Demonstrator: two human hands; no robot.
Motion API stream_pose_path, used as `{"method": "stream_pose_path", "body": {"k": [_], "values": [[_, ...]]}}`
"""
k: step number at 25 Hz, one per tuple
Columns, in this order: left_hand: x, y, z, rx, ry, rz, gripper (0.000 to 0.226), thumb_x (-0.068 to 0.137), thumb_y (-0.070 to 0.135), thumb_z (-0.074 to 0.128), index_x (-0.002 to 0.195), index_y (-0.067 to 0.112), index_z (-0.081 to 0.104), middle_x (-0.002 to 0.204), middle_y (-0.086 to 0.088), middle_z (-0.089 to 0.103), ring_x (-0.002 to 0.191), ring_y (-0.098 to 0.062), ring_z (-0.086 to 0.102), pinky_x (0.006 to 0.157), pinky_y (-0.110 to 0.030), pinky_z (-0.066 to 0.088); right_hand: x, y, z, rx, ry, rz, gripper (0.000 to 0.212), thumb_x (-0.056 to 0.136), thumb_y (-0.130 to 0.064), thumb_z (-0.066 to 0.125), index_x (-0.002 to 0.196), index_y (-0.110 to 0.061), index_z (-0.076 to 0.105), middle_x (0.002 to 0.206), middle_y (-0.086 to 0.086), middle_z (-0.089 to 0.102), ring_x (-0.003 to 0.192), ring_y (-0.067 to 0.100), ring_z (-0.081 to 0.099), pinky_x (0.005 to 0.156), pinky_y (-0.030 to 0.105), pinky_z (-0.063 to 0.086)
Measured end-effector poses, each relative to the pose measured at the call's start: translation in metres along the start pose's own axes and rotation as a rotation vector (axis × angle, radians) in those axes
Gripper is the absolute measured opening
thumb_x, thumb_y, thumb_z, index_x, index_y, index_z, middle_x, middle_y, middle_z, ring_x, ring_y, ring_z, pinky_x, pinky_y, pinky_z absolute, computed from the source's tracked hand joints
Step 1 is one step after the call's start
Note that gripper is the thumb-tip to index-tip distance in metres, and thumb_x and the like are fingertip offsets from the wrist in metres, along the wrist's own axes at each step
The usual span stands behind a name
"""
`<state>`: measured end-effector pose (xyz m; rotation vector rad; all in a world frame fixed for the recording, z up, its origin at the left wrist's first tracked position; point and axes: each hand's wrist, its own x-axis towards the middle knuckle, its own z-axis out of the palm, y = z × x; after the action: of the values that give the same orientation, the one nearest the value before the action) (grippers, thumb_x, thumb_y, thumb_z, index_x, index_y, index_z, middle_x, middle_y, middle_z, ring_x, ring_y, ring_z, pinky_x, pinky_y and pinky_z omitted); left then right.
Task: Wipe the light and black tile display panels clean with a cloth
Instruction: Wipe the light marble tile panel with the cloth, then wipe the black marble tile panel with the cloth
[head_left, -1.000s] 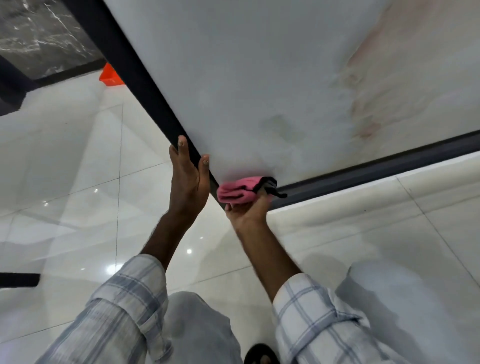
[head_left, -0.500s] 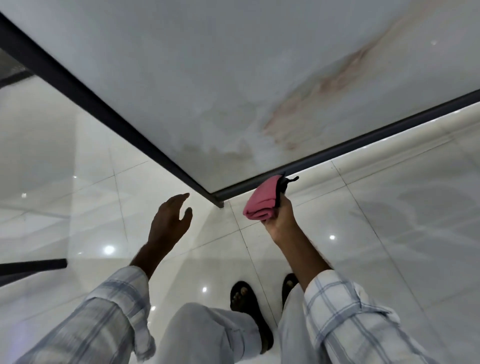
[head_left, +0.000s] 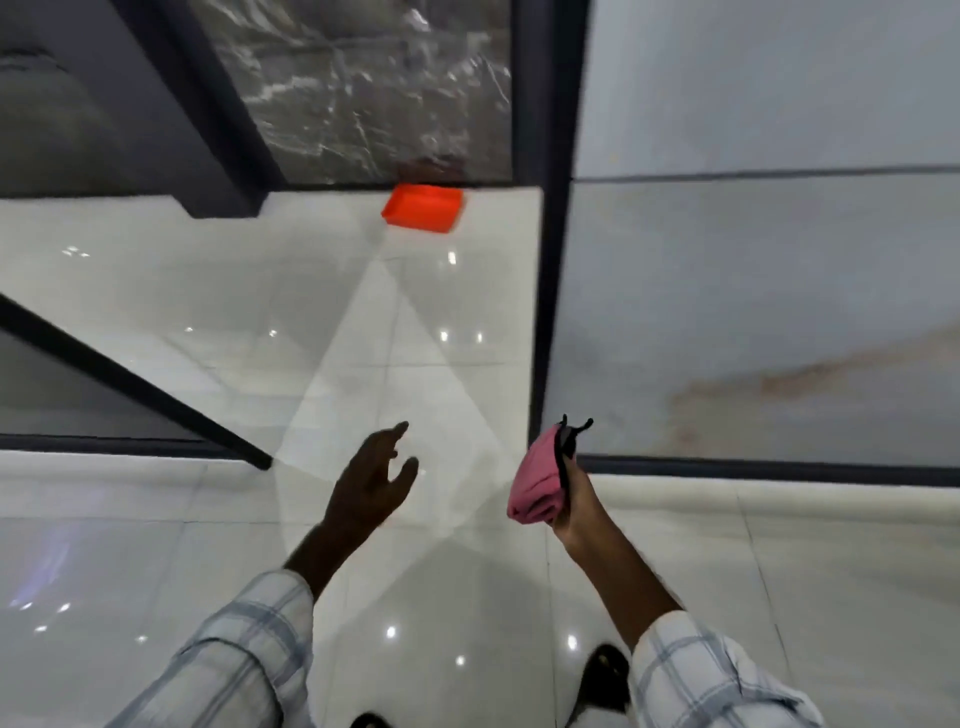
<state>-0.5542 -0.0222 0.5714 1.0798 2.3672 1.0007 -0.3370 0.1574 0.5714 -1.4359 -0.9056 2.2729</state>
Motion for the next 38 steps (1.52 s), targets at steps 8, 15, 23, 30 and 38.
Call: {"method": "stream_pose_path", "body": {"k": [8,15,23,30,38], "values": [[-0.079,-0.112,-0.279,0.002,0.315,-0.134,0.057,0.091,0.048,0.064,0.146,0.035,0.054,0.126,0.019,0.062,0.11,0.0,0.061,0.096,-0.033,0.053,-0.063,0.022,0.303,-0.084,-0.225,-0.049,0.026,0.109,-0.023,0.043,0.097,-0.01,0.062,0.087,0.011,0.063,0.08,0.023,0.059,0.072,0.036,0.05],[-0.113,-0.171,-0.489,0.059,0.606,-0.151,0.056,0.097,0.041,0.065,0.15,0.027,0.053,0.14,0.014,0.057,0.115,-0.005,0.059,0.094,-0.024,0.047,-0.11,0.048,0.522,-0.235,-0.479,-0.124,0.034,0.108,-0.028,0.043,0.116,-0.002,0.063,0.07,0.008,0.07,0.07,0.026,0.062,0.069,0.036,0.044],[-0.06,-0.222,-0.633,0.074,0.842,-0.047,0.048,0.096,0.028,0.07,0.142,0.032,0.057,0.122,0.016,0.06,0.111,0.01,0.058,0.099,-0.025,0.052,-0.107,0.037,0.709,-0.241,-0.655,-0.15,0.055,0.108,-0.035,0.035,0.129,0.01,0.061,0.073,0.023,0.07,0.058,0.036,0.067,0.051,0.034,0.053],[0.019,-0.188,-0.796,0.067,1.03,0.181,0.059,0.092,0.04,0.062,0.147,0.028,0.048,0.129,0.017,0.05,0.12,0.005,0.052,0.097,-0.012,0.046,-0.147,-0.018,0.873,-0.18,-0.843,-0.251,0.052,0.102,-0.041,0.051,0.13,0.0,0.066,0.072,0.013,0.074,0.067,0.028,0.072,0.065,0.035,0.055],[0.073,-0.188,-0.965,0.176,1.046,0.438,0.072,0.088,0.056,0.055,0.153,0.023,0.049,0.132,0.01,0.054,0.118,0.0,0.057,0.099,-0.029,0.051,-0.244,-0.083,1.027,0.091,-0.953,-0.463,0.025,0.1,-0.032,0.054,0.105,-0.012,0.069,0.07,0.001,0.072,0.059,0.016,0.07,0.056,0.025,0.054]]}}
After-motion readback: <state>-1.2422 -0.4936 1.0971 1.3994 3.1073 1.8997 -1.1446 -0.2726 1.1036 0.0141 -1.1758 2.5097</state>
